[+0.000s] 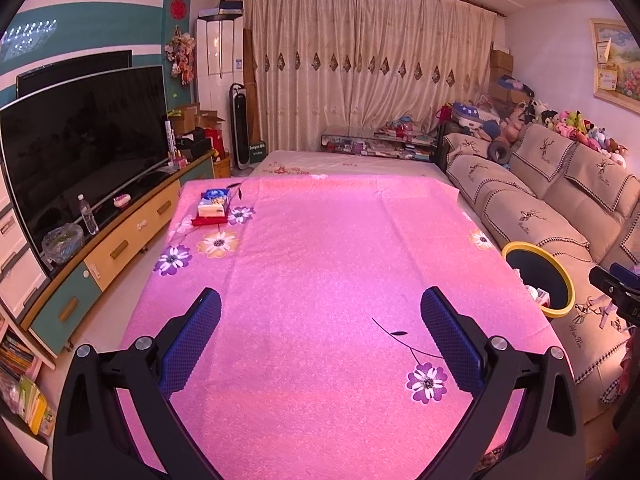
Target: Collect trash
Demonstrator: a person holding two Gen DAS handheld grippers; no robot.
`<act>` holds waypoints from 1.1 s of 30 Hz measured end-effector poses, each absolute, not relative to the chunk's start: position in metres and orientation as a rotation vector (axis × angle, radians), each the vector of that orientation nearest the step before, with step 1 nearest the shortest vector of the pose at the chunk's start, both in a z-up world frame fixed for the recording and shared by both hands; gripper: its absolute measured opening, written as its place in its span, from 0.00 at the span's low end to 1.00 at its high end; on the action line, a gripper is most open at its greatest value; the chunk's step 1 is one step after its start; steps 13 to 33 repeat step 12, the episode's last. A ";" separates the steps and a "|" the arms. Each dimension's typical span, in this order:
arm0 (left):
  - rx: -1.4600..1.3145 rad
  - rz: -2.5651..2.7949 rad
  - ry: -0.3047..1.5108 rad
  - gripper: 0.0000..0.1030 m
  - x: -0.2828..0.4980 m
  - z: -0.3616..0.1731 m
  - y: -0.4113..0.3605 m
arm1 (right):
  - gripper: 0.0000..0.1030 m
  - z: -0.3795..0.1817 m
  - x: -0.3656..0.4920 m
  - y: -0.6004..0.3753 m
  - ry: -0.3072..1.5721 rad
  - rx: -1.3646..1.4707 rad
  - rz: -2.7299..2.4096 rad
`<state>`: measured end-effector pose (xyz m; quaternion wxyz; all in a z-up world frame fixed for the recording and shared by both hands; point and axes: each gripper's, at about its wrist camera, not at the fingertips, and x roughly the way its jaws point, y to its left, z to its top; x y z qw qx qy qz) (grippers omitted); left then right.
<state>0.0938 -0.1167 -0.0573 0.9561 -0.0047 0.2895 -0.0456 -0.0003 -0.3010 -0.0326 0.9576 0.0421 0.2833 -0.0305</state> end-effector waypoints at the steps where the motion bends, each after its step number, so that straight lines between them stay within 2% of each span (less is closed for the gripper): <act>1: -0.010 -0.102 0.587 0.95 0.095 -0.058 -0.117 | 0.90 -0.033 0.001 -0.301 0.576 0.084 -0.062; 7: 0.025 -0.070 0.627 0.96 0.129 -0.063 -0.113 | 0.94 -0.034 0.024 -0.294 0.598 0.062 -0.039; 12: 0.099 0.046 0.655 0.96 0.196 -0.090 -0.097 | 0.93 -0.055 0.093 -0.274 0.690 0.050 0.030; 33: 0.099 0.046 0.655 0.96 0.196 -0.090 -0.097 | 0.93 -0.055 0.093 -0.274 0.690 0.050 0.030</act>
